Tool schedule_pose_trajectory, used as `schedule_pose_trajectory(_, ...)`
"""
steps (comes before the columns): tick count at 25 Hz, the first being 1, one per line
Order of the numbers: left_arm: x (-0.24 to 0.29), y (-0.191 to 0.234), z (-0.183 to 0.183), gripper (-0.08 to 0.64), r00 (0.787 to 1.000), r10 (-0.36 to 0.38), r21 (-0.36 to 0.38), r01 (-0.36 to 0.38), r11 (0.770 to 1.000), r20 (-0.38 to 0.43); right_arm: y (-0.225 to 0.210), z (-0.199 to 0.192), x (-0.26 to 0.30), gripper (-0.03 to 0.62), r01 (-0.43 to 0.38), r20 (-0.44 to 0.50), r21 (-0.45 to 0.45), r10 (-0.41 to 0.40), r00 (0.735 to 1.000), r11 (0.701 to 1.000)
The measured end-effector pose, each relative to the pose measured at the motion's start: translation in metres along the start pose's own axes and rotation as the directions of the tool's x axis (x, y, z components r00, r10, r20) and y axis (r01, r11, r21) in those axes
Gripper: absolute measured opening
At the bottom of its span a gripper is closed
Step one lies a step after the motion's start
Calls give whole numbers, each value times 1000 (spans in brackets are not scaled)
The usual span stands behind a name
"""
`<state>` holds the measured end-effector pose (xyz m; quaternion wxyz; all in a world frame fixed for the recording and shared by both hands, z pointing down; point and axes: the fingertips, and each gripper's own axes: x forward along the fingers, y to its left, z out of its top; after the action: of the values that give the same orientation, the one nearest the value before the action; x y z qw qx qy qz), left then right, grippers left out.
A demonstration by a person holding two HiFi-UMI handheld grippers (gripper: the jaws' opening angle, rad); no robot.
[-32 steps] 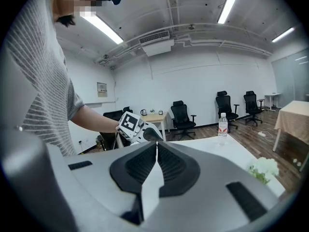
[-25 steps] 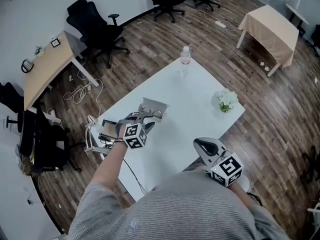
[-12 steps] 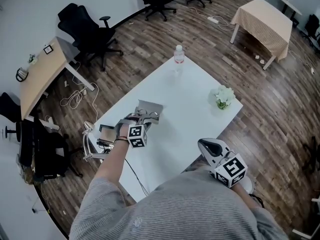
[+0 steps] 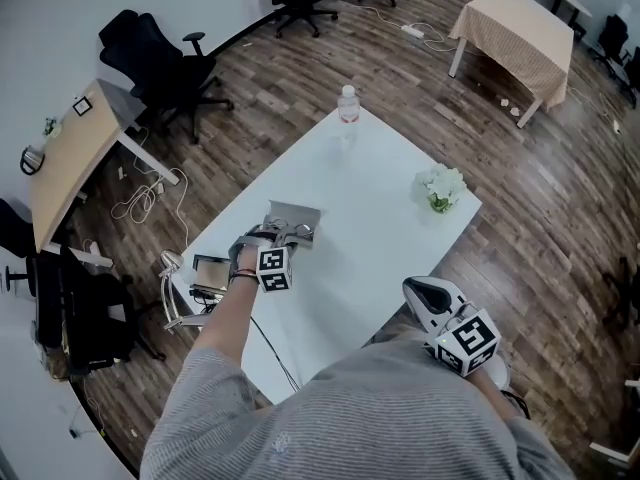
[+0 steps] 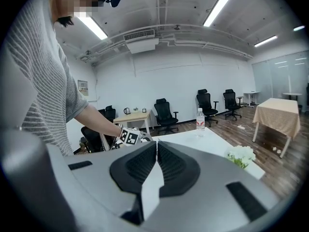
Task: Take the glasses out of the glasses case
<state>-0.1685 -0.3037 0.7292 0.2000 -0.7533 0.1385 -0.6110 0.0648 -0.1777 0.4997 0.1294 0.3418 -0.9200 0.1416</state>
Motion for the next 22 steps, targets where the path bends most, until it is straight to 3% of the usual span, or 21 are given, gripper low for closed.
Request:
schedule_pose_trajectory(12,26,-5,-8,114,1000,-17,74,18,997,-24,-7,-10,-2,17,84,-27,29,-83,996,996)
schedule_pose_trajectory(22,39,-5,-14,114,998,-2,109,8,994,-56,-3,-15,2,17,72,-43,33,-71,997,997)
